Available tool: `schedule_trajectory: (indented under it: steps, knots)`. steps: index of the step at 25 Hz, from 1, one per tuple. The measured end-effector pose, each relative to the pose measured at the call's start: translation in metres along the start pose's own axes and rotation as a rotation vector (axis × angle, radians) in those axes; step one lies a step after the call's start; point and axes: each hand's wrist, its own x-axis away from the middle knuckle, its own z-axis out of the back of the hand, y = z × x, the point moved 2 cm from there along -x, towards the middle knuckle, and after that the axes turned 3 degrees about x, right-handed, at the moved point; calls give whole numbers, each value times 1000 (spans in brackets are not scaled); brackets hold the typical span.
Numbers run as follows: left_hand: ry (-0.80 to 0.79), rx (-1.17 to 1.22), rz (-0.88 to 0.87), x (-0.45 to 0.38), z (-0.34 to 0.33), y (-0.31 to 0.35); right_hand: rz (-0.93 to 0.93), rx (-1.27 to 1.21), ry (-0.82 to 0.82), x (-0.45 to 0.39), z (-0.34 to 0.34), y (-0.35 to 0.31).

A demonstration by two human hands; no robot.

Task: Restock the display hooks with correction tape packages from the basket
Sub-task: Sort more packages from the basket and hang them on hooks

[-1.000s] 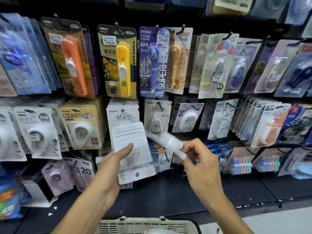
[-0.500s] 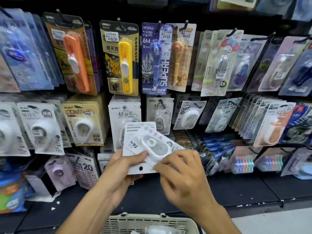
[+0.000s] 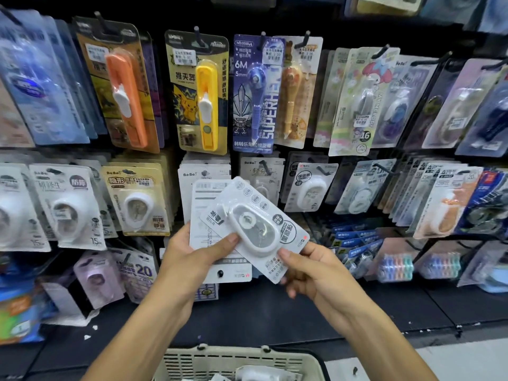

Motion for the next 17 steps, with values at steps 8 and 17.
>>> schedule_trajectory:
  steps: [8,17]
  knots:
    - [184,-162,-43,-4,14,8,375,-81,370,4,31,-29]
    - [-147,96,89,16,-28,-24,211,-308,163,9,-18,-1]
